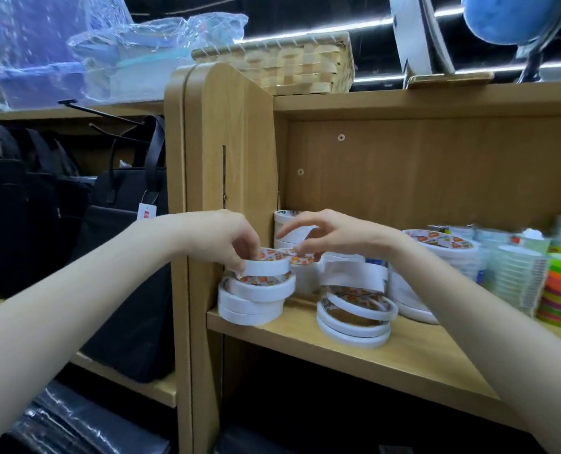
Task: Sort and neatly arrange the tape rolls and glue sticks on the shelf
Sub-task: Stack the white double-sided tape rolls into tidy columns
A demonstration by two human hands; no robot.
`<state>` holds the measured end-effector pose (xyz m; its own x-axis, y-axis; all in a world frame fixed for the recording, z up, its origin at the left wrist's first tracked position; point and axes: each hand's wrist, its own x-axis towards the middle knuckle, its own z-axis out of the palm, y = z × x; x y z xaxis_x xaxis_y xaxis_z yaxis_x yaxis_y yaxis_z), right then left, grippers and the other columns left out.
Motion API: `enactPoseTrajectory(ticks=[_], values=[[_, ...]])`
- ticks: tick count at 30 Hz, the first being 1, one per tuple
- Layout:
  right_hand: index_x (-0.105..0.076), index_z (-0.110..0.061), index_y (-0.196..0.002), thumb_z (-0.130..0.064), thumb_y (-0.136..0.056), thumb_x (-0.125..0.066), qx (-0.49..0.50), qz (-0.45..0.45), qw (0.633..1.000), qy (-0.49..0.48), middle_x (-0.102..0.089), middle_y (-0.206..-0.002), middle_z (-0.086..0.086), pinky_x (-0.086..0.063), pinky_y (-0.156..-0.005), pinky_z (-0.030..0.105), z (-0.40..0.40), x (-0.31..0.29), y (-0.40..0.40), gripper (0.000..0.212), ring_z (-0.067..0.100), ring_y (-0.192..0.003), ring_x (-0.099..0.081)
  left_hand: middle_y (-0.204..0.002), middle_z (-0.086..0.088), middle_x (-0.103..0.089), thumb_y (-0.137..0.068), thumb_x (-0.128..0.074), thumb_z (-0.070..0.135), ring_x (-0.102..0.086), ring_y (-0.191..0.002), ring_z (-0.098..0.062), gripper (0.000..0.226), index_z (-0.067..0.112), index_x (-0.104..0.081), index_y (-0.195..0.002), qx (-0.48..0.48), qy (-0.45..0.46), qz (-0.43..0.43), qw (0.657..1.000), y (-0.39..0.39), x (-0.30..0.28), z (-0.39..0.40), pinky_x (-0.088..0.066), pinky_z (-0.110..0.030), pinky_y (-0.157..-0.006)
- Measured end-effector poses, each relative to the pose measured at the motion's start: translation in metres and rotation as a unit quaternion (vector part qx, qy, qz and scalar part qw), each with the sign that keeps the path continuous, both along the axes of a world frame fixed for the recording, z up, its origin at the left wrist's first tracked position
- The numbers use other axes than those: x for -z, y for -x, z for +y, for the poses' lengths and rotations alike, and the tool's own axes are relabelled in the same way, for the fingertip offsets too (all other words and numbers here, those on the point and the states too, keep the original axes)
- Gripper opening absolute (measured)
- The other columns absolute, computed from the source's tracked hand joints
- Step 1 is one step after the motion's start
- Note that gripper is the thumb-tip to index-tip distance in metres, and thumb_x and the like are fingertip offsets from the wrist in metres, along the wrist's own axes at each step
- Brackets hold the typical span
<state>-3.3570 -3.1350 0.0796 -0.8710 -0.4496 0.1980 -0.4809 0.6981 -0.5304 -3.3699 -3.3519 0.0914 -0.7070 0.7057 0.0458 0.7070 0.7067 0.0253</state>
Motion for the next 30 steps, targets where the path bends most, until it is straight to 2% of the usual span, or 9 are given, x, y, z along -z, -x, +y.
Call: enactPoseTrajectory(ticks=[3, 6, 10, 14, 17, 20, 23, 25, 30], values=[[-0.057, -0.019, -0.122, -0.023, -0.085, -0.067, -0.013, -0.047, 0.994, -0.098, -0.061, -0.101, -0.01, -0.045, -0.074, 0.022, -0.017, 0.005, -0.013, 0.039, 0.008, -0.088, -0.057, -0.1, 0.011, -0.06, -0.086, -0.063, 0.024, -0.052, -0.087, 0.0, 0.021, 0.025, -0.064, -0.107, -0.004, -0.023, 0.048, 0.999, -0.004, 0.008, -0.005, -0.044, -0.019, -0.079], [-0.055, -0.015, -0.124, -0.031, -0.079, -0.073, 0.021, 0.042, 0.969, -0.241, -0.057, -0.101, -0.01, -0.038, -0.07, 0.016, -0.029, 0.011, -0.012, 0.05, 0.012, -0.091, -0.051, -0.095, 0.012, -0.056, -0.084, -0.066, 0.024, -0.055, -0.086, -0.002, 0.016, 0.028, -0.063, -0.099, 0.005, -0.133, 0.074, 0.988, -0.017, 0.022, -0.023, -0.047, -0.02, -0.078], [-0.062, -0.003, -0.095, -0.022, -0.078, -0.074, -0.001, 0.104, 0.977, -0.188, -0.062, -0.088, 0.008, -0.031, -0.06, 0.018, -0.031, 0.022, -0.015, 0.029, 0.008, -0.073, -0.048, -0.097, 0.01, -0.054, -0.08, -0.069, 0.025, -0.056, -0.087, -0.006, 0.025, 0.026, -0.059, -0.103, -0.003, -0.221, 0.108, 0.969, -0.031, 0.067, -0.038, -0.05, -0.025, -0.08], [-0.057, -0.016, -0.081, -0.016, -0.076, -0.075, 0.018, 0.105, 0.98, -0.166, -0.048, -0.068, -0.01, -0.034, -0.055, 0.01, -0.033, 0.026, -0.021, 0.019, -0.009, -0.058, -0.048, -0.118, 0.007, -0.046, -0.078, -0.07, 0.024, -0.053, -0.096, -0.01, 0.045, 0.019, -0.05, -0.119, 0.001, -0.272, 0.205, 0.94, -0.035, 0.12, -0.032, -0.052, -0.03, -0.077], [-0.063, -0.008, -0.096, -0.016, -0.076, -0.076, 0.06, 0.119, 0.983, -0.127, -0.053, -0.073, -0.012, -0.036, -0.057, 0.007, -0.027, 0.018, -0.025, 0.025, -0.005, -0.059, -0.053, -0.122, 0.0, -0.052, -0.071, -0.076, 0.02, -0.056, -0.104, -0.018, 0.061, 0.015, -0.049, -0.125, 0.014, -0.255, 0.275, 0.927, -0.03, 0.138, -0.03, -0.056, -0.032, -0.073], [-0.062, -0.013, -0.084, -0.013, -0.074, -0.077, 0.094, 0.139, 0.984, -0.057, -0.06, -0.072, -0.006, -0.044, -0.067, 0.02, -0.011, -0.002, -0.028, 0.017, 0.024, -0.071, -0.064, -0.107, -0.001, -0.063, -0.064, -0.082, 0.017, -0.06, -0.097, -0.022, 0.052, 0.013, -0.06, -0.111, 0.039, -0.211, 0.321, 0.923, -0.028, 0.131, -0.029, -0.058, -0.03, -0.066], [-0.063, -0.01, -0.088, -0.013, -0.076, -0.075, 0.173, 0.179, 0.967, -0.047, -0.06, -0.071, -0.002, -0.043, -0.061, 0.019, 0.005, -0.02, -0.018, 0.017, 0.024, -0.07, -0.062, -0.098, 0.0, -0.064, -0.063, -0.084, 0.02, -0.06, -0.088, -0.019, 0.046, 0.013, -0.064, -0.103, 0.07, -0.164, 0.337, 0.925, -0.021, 0.119, -0.029, -0.055, -0.023, -0.057], [-0.064, -0.007, -0.098, -0.016, -0.077, -0.074, 0.231, 0.202, 0.948, -0.087, -0.059, -0.084, 0.001, -0.04, -0.057, 0.02, 0.011, -0.025, 0.001, 0.025, 0.019, -0.076, -0.055, -0.095, 0.0, -0.064, -0.062, -0.084, 0.024, -0.06, -0.085, -0.019, 0.046, 0.013, -0.064, -0.102, 0.078, -0.136, 0.358, 0.921, -0.017, 0.112, -0.026, -0.053, -0.02, -0.055], [-0.057, -0.004, -0.117, -0.018, -0.08, -0.071, 0.287, 0.197, 0.928, -0.13, -0.055, -0.122, 0.016, -0.042, -0.082, 0.034, 0.011, -0.018, 0.061, 0.042, 0.03, -0.11, -0.051, -0.091, -0.002, -0.067, -0.06, -0.085, 0.028, -0.063, -0.079, -0.019, 0.048, 0.01, -0.067, -0.1, 0.096, -0.093, 0.381, 0.915, -0.006, 0.105, -0.02, -0.052, -0.02, -0.055]])
